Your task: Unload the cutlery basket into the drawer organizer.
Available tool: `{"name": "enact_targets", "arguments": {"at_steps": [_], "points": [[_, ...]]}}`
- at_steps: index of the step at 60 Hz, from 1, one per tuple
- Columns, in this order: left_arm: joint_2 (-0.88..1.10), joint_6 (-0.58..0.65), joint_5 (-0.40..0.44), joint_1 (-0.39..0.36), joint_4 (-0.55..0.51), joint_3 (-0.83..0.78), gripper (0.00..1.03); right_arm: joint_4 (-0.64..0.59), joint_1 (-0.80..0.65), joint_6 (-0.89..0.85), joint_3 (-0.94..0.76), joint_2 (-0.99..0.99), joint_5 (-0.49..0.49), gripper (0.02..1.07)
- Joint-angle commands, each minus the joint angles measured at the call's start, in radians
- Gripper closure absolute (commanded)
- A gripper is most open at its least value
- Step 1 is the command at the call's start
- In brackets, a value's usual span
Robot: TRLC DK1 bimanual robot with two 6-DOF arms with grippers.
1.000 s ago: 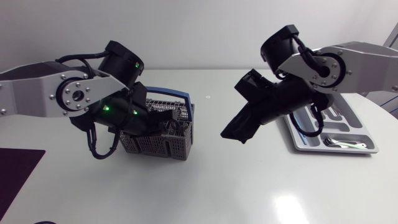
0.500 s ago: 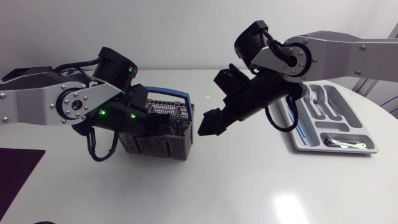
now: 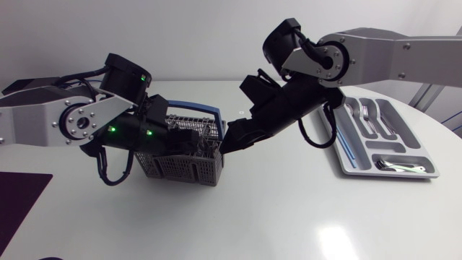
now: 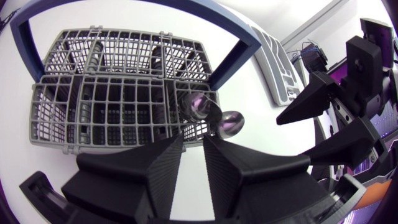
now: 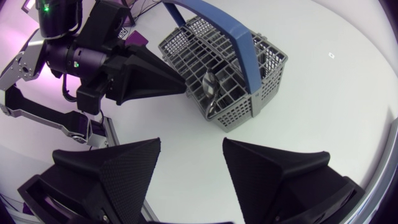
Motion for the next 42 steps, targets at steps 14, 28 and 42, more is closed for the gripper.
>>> {"name": "enact_targets", "arguments": {"at_steps": [14,28,42], "points": [[-0.016,0.031,0.03,0.011,0.023,-0.033,0.75,-0.034,0.027,0.047,0.053,0.056,-0.038,0.48],[-0.019,0.035,0.042,0.013,0.044,-0.045,0.75,-0.043,0.027,0.055,0.065,0.079,-0.048,0.5],[-0.027,0.045,0.05,0.017,0.066,-0.059,0.75,-0.042,0.025,0.082,0.086,0.116,-0.053,0.5]]}}
